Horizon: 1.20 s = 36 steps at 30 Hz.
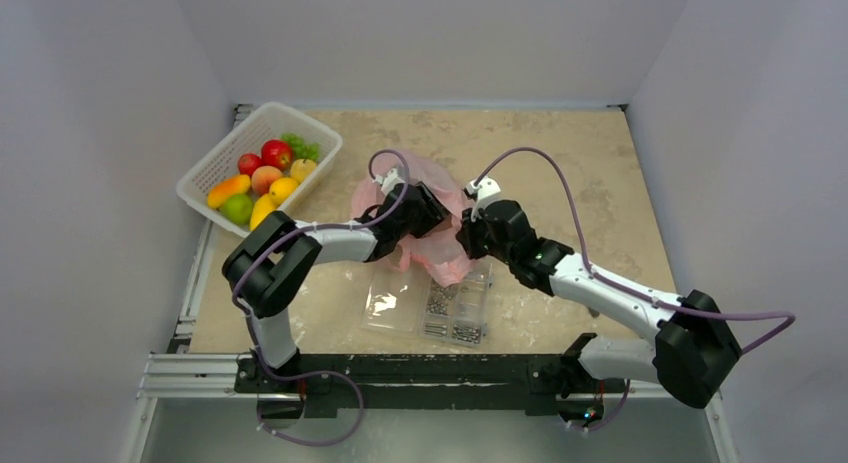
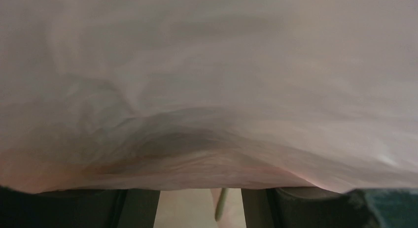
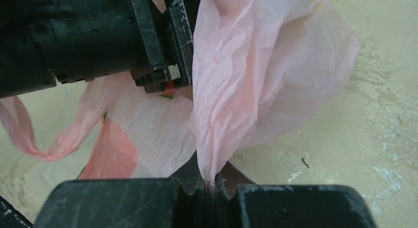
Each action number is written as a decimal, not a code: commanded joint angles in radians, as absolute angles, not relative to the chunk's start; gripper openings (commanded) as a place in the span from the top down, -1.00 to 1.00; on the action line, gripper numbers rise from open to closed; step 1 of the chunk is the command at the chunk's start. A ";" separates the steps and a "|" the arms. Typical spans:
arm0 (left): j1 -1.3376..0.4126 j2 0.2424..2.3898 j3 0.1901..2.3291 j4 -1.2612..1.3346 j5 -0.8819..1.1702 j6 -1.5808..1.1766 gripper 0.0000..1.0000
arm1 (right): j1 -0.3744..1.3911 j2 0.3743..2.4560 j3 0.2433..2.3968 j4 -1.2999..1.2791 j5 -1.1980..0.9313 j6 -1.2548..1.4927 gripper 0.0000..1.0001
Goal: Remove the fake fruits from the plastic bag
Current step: Take out the fake fruit from the plastic bag.
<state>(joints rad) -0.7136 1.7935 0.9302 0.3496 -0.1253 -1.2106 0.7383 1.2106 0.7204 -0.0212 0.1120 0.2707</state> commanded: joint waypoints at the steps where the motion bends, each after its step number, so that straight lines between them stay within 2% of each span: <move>1: -0.678 1.832 0.979 0.420 -0.207 -1.204 -0.08 | 0.737 1.180 0.698 0.026 0.096 0.255 1.00; 7: -0.592 1.793 0.959 0.398 -0.240 -1.140 -0.11 | 0.738 1.163 0.678 0.023 0.087 0.246 1.00; 10: -0.568 1.717 0.931 0.361 -0.252 -1.060 -0.23 | 0.738 1.159 0.675 0.028 0.088 0.243 1.00; 13: -0.563 1.657 0.886 0.381 -0.172 -1.055 -0.32 | 0.738 1.163 0.676 0.037 0.084 0.243 1.00; 19: -0.597 1.664 0.853 0.463 -0.014 -1.131 -0.32 | 0.737 1.178 0.698 0.043 0.074 0.239 1.00; 29: -0.682 1.629 0.855 0.355 -0.069 -0.981 -0.33 | 0.738 1.168 0.702 0.038 0.088 0.235 1.00; 33: -0.684 1.683 0.917 0.286 -0.048 -0.955 -0.26 | 0.737 1.158 0.699 0.037 0.092 0.235 1.00; 36: -0.684 1.700 0.929 0.294 -0.044 -0.954 -0.05 | 0.738 1.153 0.704 0.035 0.094 0.235 1.00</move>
<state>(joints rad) -0.6857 1.6798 0.8730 0.3054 -0.0521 -1.0008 0.7383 1.1885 0.6823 0.0147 0.0864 0.2493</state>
